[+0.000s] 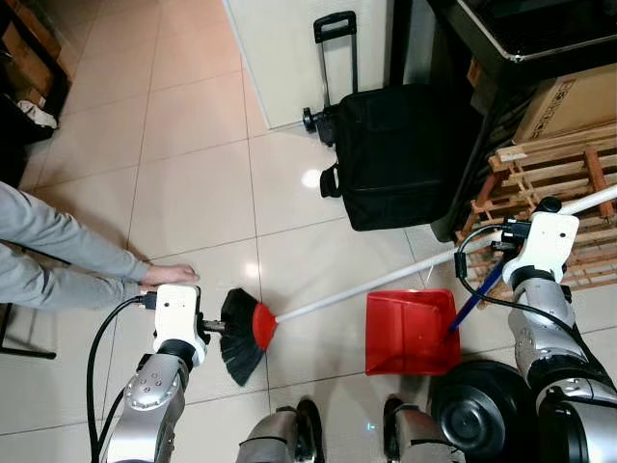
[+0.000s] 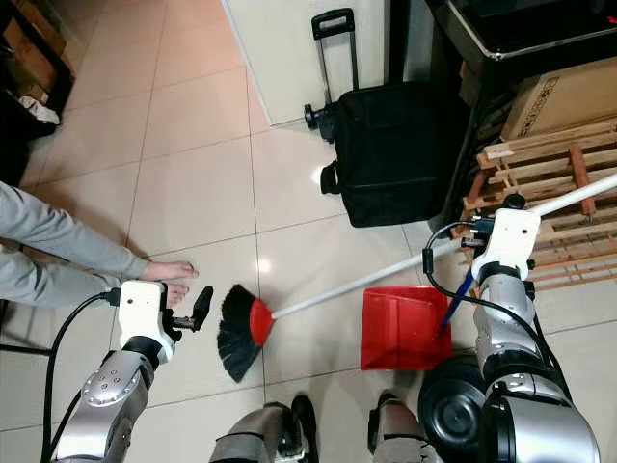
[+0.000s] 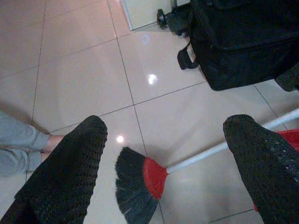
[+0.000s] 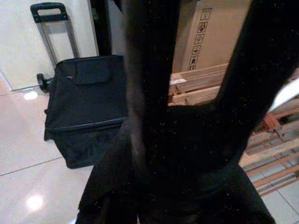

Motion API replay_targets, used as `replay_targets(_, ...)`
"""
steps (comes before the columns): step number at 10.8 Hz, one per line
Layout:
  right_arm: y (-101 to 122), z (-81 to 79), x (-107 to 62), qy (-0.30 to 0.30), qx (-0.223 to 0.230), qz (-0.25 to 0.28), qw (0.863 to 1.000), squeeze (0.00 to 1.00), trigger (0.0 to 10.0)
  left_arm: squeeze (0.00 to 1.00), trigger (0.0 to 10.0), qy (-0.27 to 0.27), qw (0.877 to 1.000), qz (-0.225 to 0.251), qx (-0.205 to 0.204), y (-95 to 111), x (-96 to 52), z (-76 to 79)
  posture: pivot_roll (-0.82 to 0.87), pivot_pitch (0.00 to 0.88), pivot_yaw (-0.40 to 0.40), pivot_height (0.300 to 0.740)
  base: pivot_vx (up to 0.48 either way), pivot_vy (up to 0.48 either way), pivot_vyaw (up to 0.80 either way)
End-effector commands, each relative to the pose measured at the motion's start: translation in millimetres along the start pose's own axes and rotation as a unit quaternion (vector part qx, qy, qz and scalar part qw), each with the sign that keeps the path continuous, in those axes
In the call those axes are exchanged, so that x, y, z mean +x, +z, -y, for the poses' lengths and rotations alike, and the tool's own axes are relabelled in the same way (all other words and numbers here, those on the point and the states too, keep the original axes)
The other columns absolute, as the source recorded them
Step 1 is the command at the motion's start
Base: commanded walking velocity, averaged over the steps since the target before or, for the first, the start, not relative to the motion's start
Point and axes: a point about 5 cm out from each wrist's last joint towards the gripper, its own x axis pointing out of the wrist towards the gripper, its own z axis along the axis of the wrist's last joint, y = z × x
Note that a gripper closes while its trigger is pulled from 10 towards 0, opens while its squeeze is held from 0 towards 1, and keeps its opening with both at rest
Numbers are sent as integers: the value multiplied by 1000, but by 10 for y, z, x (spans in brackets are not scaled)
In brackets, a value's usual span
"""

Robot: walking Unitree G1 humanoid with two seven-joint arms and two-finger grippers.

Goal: Sweep floor

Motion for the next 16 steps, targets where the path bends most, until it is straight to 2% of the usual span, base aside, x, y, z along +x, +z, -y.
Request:
replay_targets(1, -46, -69, -20, 13, -2, -10, 1000, 0, 10000, 0, 10000, 16, 1000, -27, 0, -121, -59, -70, -37, 223, 198, 740, -322, 0, 0)
replay_targets(8, -42, -77, -15, 14, -2, -10, 1000, 0, 10000, 0, 10000, 17, 999, -29, 3, -134, -63, -69, -38, 223, 194, 740, -328, 0, 0)
replay_targets(16, -73, -99, -47, 24, -4, -10, 1000, 0, 10000, 0, 10000, 11, 1000, -25, -6, -140, -17, -25, -64, 207, 182, 740, 0, 0, 0)
